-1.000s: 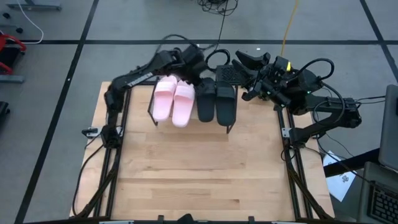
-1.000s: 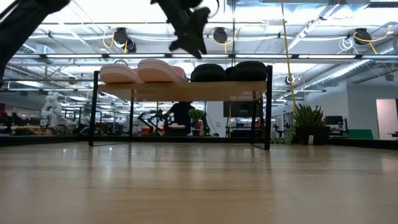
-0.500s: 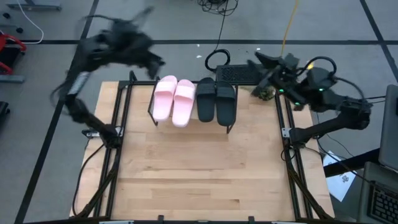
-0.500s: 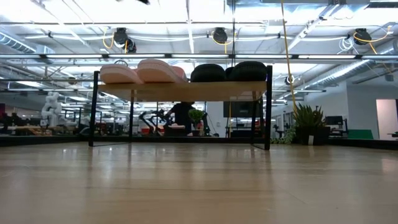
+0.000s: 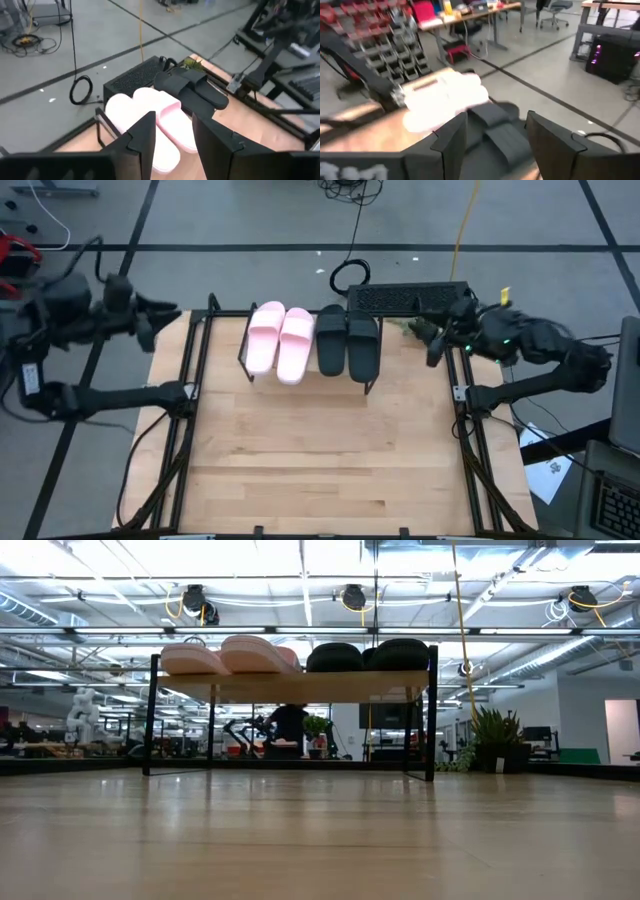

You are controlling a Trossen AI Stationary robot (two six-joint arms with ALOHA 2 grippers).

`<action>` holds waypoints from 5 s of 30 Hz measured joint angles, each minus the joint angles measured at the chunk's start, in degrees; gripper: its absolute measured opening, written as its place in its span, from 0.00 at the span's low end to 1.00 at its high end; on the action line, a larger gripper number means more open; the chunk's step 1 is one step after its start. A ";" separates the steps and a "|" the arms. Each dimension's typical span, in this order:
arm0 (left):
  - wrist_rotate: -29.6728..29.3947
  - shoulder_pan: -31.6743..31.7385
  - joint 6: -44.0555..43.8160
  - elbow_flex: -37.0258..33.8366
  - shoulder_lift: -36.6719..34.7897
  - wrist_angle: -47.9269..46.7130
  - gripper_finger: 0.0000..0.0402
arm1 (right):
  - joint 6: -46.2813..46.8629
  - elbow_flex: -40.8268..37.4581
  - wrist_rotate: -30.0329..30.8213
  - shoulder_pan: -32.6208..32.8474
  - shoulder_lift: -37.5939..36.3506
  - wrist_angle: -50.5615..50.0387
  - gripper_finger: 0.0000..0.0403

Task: Pick and place slides into the shelf
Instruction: Return to Home Position

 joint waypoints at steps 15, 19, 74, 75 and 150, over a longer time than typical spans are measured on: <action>3.86 -0.02 -10.38 -57.58 -36.06 34.20 0.32 | 1.36 -31.03 1.10 0.90 -15.69 26.59 0.48; 6.69 -0.02 -11.21 -65.86 -39.75 43.45 0.32 | -0.70 -40.91 -9.53 1.35 -21.33 38.21 0.48; 31.31 -0.06 -21.54 -98.75 -40.10 76.23 0.32 | 7.14 -74.86 -16.83 1.36 -32.89 65.78 0.48; 31.86 -0.06 -22.92 -99.28 -40.12 78.23 0.32 | 7.10 -74.86 -16.83 1.36 -32.91 66.30 0.48; -16.51 -61.46 -10.65 -99.69 -28.81 82.69 0.32 | -6.93 -75.06 -30.03 1.38 -32.91 54.81 0.48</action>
